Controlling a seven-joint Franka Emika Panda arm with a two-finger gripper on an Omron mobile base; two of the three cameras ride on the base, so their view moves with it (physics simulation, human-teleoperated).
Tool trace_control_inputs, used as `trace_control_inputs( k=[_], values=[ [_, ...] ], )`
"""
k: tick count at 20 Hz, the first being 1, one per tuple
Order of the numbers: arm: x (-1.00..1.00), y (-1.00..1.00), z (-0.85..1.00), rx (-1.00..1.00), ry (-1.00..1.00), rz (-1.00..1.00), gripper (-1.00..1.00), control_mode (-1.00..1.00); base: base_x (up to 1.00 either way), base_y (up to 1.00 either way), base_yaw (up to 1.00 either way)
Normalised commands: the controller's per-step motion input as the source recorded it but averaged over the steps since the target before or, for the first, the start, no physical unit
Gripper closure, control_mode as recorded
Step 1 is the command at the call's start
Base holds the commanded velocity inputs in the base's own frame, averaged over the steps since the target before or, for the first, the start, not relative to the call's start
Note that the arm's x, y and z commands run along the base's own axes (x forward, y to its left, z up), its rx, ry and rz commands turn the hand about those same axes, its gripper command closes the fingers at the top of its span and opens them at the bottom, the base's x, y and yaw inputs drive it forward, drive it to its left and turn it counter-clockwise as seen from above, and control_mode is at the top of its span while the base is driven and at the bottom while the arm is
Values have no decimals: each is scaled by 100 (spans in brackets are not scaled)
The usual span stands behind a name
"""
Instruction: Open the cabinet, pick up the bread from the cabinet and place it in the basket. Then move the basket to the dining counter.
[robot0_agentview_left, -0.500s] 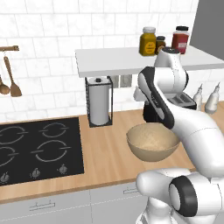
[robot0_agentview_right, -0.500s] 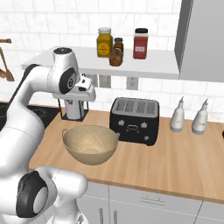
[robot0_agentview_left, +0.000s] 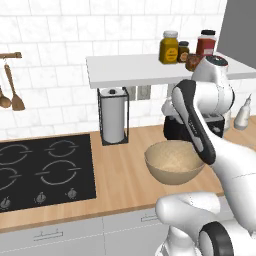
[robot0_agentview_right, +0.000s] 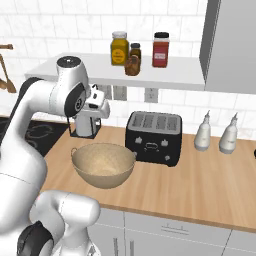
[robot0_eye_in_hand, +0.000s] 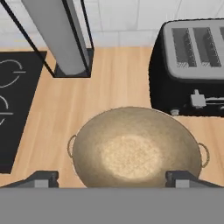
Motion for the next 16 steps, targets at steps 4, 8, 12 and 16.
trace_control_inputs(
  k=[4, 8, 12, 16],
  values=[
    [0, -46, 82, 7, -37, -1, -100, -100, 0, 0, 0],
    [13, -31, 91, 0, -19, -16, -100, -100, 0, 0, 0],
    [20, -38, 100, 0, -6, -23, -100, -100, 0, 0, 0],
    [34, -49, 88, 0, 2, -21, -100, -100, 0, 0, 0]
  ],
)
